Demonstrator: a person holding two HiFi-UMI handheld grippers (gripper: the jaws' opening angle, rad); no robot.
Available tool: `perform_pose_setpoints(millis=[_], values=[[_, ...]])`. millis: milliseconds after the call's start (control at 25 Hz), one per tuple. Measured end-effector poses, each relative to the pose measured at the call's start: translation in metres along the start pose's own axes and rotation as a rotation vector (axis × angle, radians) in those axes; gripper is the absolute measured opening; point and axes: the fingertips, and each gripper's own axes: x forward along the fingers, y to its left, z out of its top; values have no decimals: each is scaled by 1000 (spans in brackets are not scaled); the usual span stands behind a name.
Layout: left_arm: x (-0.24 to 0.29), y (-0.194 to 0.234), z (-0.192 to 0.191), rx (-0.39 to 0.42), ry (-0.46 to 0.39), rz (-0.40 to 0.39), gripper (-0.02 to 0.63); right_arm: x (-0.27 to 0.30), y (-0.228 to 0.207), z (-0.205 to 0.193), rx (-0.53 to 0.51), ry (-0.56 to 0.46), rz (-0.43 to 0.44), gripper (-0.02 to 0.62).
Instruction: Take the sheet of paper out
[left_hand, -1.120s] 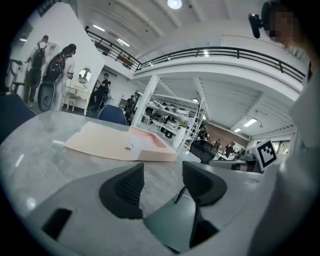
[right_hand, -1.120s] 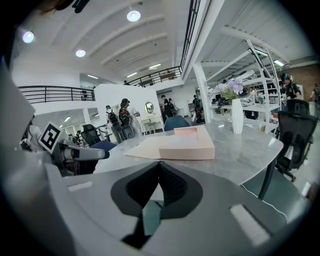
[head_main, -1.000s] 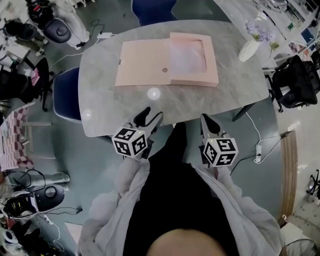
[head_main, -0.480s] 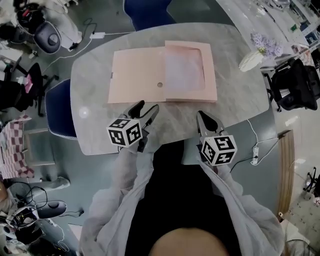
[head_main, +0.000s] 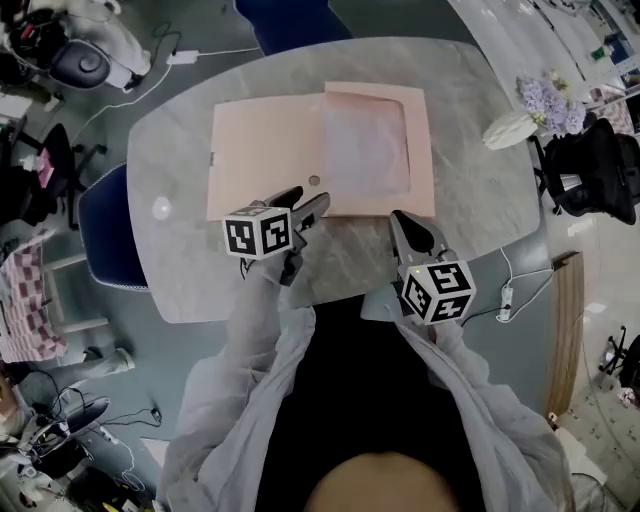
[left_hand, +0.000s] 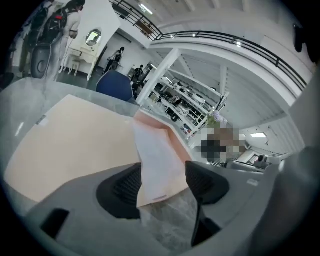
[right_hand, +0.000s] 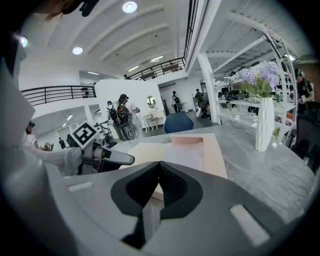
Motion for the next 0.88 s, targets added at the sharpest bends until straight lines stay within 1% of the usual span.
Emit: perform_pose_setpoints(millis=[160,400,640,880], values=[[29,5,9,5,70,-8,279,16,-7,4,2,21,14,12],[61,18,10,-17,133,8,278,35,-19,7,9,44,31,12],[86,30,7,-44,177,9,270,49,-29,8,11,64,41,12],[103,40,7,-59,217,26,270,58,-38,8,21,74,46,12]])
